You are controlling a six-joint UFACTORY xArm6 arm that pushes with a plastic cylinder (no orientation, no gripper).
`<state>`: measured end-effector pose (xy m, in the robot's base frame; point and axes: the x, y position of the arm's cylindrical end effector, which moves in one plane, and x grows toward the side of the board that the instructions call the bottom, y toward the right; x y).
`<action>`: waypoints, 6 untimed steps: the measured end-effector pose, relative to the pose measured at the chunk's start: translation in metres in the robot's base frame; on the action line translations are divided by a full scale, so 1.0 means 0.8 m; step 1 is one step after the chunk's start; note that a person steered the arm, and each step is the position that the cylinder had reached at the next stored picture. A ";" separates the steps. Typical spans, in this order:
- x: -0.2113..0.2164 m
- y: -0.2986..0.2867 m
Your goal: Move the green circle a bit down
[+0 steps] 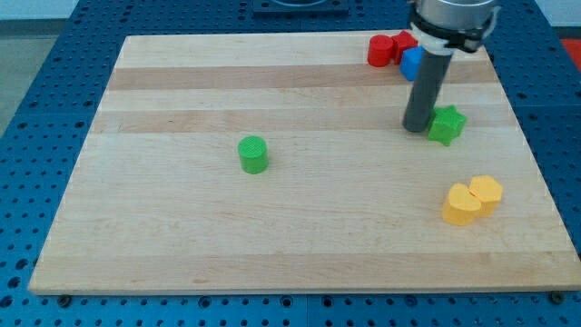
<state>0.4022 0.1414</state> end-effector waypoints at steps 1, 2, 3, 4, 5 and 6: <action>-0.006 -0.066; -0.007 -0.140; -0.005 -0.211; 0.016 -0.258; 0.050 -0.303; 0.070 -0.354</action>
